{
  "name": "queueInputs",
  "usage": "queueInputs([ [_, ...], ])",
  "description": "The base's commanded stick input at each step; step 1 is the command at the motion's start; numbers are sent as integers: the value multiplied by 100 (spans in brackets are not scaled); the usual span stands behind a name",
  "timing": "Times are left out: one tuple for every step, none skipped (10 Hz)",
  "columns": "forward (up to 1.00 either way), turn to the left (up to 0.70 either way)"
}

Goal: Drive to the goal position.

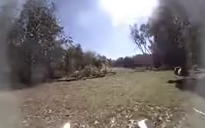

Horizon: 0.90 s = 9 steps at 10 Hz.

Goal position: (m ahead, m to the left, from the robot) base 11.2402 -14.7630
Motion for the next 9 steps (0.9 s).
queueInputs([
  [70, -27],
  [70, -27],
  [70, -27],
  [70, -27],
  [70, -27],
  [70, -27],
  [70, -27],
  [70, -27],
  [70, -27],
])
